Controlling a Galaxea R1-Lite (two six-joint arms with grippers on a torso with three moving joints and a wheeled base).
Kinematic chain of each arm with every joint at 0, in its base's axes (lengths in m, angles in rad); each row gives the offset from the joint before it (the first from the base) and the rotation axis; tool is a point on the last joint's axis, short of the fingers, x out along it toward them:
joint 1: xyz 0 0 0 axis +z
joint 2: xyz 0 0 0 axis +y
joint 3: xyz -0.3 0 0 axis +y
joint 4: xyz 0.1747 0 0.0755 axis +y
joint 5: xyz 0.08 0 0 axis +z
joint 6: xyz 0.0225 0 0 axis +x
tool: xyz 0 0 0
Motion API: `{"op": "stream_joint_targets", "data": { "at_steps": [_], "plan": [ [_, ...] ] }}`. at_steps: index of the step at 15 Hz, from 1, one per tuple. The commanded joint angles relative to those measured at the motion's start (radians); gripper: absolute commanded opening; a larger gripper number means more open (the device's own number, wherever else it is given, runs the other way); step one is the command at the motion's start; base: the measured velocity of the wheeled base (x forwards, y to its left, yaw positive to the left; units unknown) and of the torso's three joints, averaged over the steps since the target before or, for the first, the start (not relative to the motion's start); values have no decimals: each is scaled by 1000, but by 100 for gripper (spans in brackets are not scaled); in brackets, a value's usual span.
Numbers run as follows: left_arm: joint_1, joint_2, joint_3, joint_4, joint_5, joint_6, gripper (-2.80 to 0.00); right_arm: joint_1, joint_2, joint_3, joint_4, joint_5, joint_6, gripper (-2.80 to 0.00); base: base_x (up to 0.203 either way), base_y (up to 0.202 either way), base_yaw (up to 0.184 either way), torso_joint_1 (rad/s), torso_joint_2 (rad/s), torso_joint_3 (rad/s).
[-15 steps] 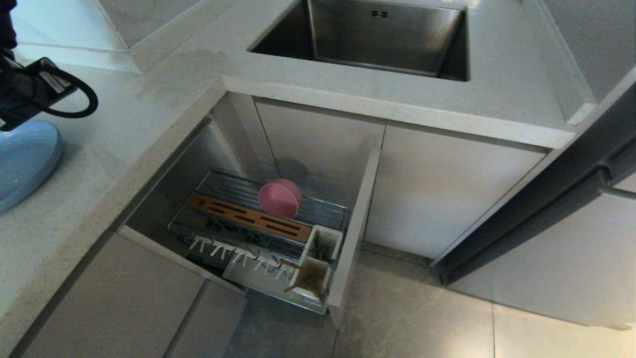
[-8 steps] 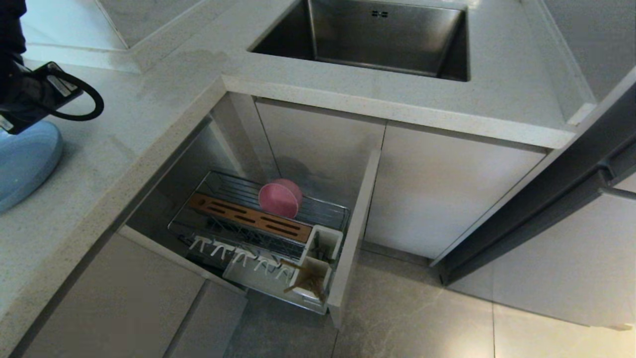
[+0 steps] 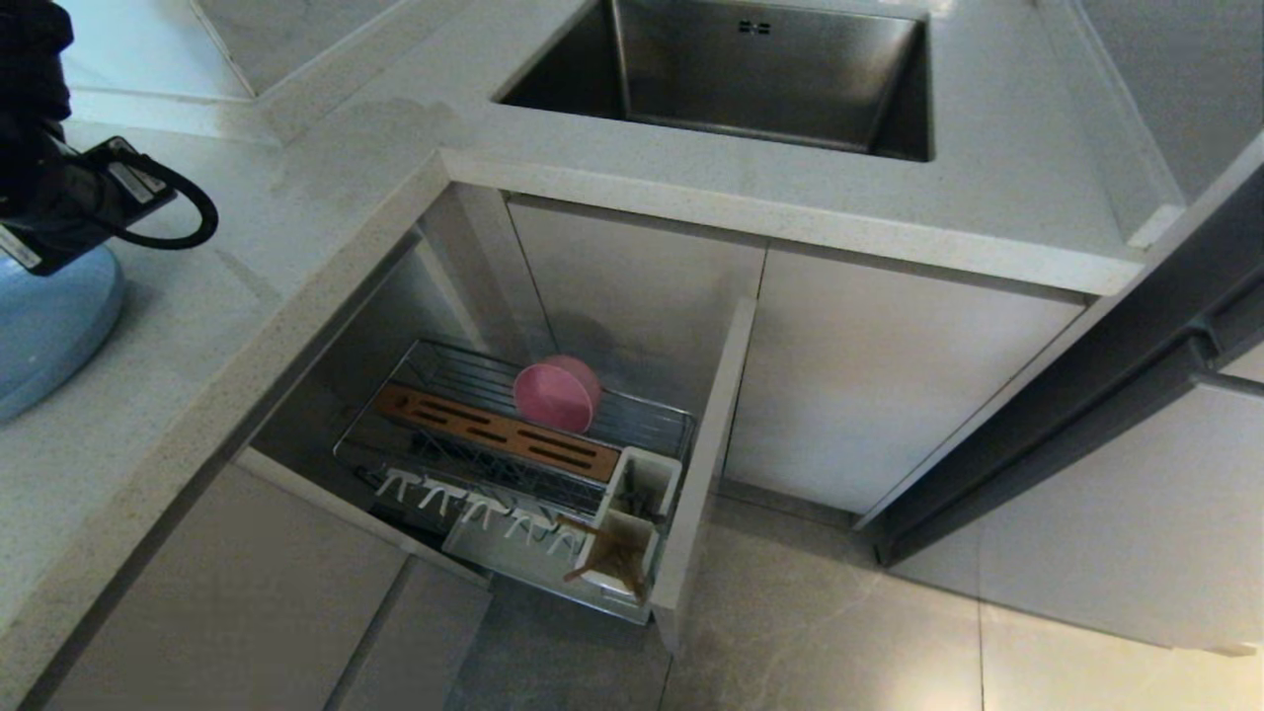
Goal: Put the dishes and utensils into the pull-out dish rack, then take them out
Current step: Pick up the plate and place it in the cupboard
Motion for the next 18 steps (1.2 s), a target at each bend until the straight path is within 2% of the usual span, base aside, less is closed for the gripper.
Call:
{"op": "stream_joint_targets", "data": {
  "at_steps": [1,11,18],
  "plan": [
    [1,10,0,3,3,-3,0,0,-1,0,0,0,0,-280,0,0,0,0,0,0],
    [15,30,1,32,1,-46,0,0,-1,0,0,0,0,-280,0,0,0,0,0,0],
    [15,33,1,32,1,-48,0,0,-1,0,0,0,0,-280,0,0,0,0,0,0]
  ]
}}
